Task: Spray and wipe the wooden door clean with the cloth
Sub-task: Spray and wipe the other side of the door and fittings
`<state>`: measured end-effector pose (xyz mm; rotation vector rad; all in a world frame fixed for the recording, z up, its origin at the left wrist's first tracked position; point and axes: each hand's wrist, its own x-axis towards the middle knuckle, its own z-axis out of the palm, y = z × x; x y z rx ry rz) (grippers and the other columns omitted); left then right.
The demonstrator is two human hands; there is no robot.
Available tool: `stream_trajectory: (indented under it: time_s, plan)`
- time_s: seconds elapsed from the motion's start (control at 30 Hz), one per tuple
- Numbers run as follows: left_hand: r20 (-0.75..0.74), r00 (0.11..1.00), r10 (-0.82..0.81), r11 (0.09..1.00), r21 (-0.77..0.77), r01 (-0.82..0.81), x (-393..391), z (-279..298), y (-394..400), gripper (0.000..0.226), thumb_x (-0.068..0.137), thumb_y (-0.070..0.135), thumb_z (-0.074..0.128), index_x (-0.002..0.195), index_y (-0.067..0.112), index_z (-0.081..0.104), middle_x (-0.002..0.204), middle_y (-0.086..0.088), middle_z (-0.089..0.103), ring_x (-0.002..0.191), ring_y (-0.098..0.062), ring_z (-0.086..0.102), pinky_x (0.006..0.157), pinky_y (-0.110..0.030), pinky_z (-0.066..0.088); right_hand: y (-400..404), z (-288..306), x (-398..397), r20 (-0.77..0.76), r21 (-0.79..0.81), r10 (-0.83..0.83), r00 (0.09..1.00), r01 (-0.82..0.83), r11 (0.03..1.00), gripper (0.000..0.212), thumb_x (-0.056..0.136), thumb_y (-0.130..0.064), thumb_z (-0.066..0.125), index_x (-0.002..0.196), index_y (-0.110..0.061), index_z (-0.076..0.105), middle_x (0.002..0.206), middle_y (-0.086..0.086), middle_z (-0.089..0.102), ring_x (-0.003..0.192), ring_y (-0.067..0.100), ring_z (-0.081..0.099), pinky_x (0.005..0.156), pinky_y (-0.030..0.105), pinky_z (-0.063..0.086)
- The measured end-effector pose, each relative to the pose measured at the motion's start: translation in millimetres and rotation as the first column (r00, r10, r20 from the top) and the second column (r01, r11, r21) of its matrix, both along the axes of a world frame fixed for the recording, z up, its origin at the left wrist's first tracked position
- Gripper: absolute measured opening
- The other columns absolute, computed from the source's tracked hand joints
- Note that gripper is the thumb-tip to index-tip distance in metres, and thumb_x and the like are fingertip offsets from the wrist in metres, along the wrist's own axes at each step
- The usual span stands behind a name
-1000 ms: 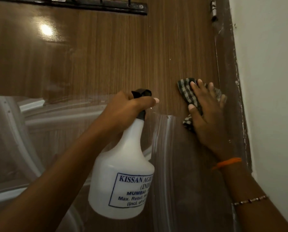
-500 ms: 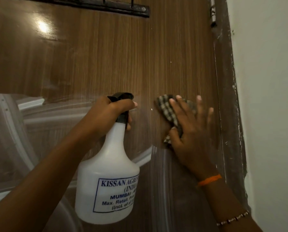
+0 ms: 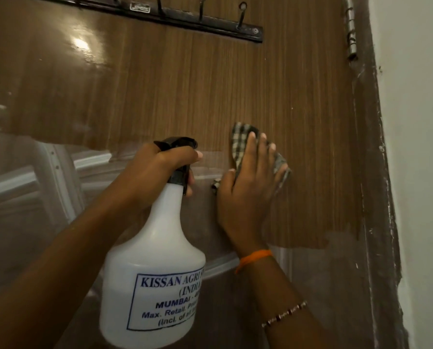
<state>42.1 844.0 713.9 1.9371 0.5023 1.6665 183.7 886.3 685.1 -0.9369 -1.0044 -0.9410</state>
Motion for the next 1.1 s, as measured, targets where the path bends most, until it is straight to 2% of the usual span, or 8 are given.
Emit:
stream_trajectory:
  time_s: [0.2,0.33,0.43,0.53,0.6,0.87,1.03,1.1]
  plan:
    - [-0.032,0.999,0.042,0.999,-0.005,-0.042,-41,-4,4,0.028,0.057,0.025,0.075,0.068,0.002,0.062,0.051,-0.006,0.063,0.042,-0.016,0.06,0.048,-0.02,0.051,-5,15,-18,0.346,-0.12,0.131,0.929,-0.095,0.988,0.066,0.081,-0.021,0.031,0.145,-0.009,0.037,0.153,0.01,0.033,0.146,0.027,0.02,0.119,0.044,-0.001]
    - [-0.033,0.997,0.07,0.996,-0.047,-0.071,-61,-11,7,0.024,0.063,0.032,0.063,0.054,0.009,0.067,0.053,-0.008,0.064,0.044,-0.019,0.062,0.047,-0.022,0.051,-11,-19,7,0.461,-0.142,0.126,0.878,-0.067,0.988,0.064,0.08,-0.017,0.038,0.144,-0.013,0.04,0.152,0.005,0.036,0.145,0.022,0.023,0.121,0.042,0.002]
    - [-0.063,0.995,0.078,0.995,-0.061,-0.082,-70,-14,7,0.027,0.064,0.032,0.065,0.048,0.01,0.068,0.054,-0.009,0.065,0.047,-0.018,0.063,0.051,-0.021,0.053,-10,-39,31,0.183,-0.054,0.103,0.978,-0.095,0.994,0.065,0.08,-0.019,0.036,0.144,-0.011,0.041,0.151,0.006,0.037,0.144,0.023,0.024,0.118,0.053,0.009]
    - [-0.071,0.996,0.063,0.998,-0.018,-0.064,-76,-15,0,0.023,0.078,0.02,0.07,0.061,0.005,0.065,0.057,-0.008,0.066,0.05,-0.017,0.063,0.051,-0.019,0.052,-6,-41,12,-0.16,-0.003,0.108,0.981,-0.11,0.994,0.07,0.078,-0.026,0.03,0.146,-0.01,0.037,0.153,0.008,0.032,0.145,0.027,0.02,0.117,0.053,0.003]
    - [-0.077,0.995,0.06,0.998,-0.002,-0.06,-79,-15,-4,0.024,0.085,0.017,0.063,0.067,0.002,0.064,0.061,-0.01,0.066,0.055,-0.018,0.063,0.055,-0.02,0.053,-2,-39,-17,-0.215,0.001,0.073,0.974,-0.074,0.997,0.073,0.077,-0.028,0.029,0.147,-0.007,0.034,0.154,0.012,0.03,0.145,0.031,0.021,0.115,0.053,0.003]
    - [-0.189,0.933,0.307,0.951,0.088,-0.295,-86,-24,-4,0.067,0.054,0.058,0.068,0.076,-0.005,0.063,0.073,-0.029,0.062,0.07,-0.045,0.063,0.075,-0.056,0.053,9,-7,-73,-0.072,0.008,0.029,0.997,-0.028,1.0,0.068,0.082,-0.025,0.033,0.147,-0.005,0.034,0.154,0.014,0.031,0.144,0.032,0.021,0.116,0.049,0.002]
    - [0.013,0.975,0.222,0.974,-0.039,-0.221,-110,-26,4,0.03,0.081,0.023,0.068,0.089,-0.006,0.069,0.066,-0.02,0.063,0.054,-0.028,0.061,0.061,-0.036,0.051,12,2,-106,0.281,-0.018,0.057,0.958,-0.054,0.998,0.064,0.079,-0.017,0.034,0.141,-0.005,0.044,0.148,0.016,0.04,0.14,0.035,0.031,0.116,0.045,0.006]
    - [0.028,0.974,0.224,0.974,-0.039,-0.223,-119,-29,4,0.028,0.085,0.021,0.065,0.078,-0.006,0.068,0.067,-0.022,0.064,0.058,-0.029,0.059,0.063,-0.033,0.048,8,-10,-109,0.456,-0.089,0.102,0.884,-0.069,0.994,0.065,0.077,-0.013,0.035,0.141,-0.005,0.045,0.148,0.014,0.04,0.141,0.032,0.03,0.117,0.046,0.007]
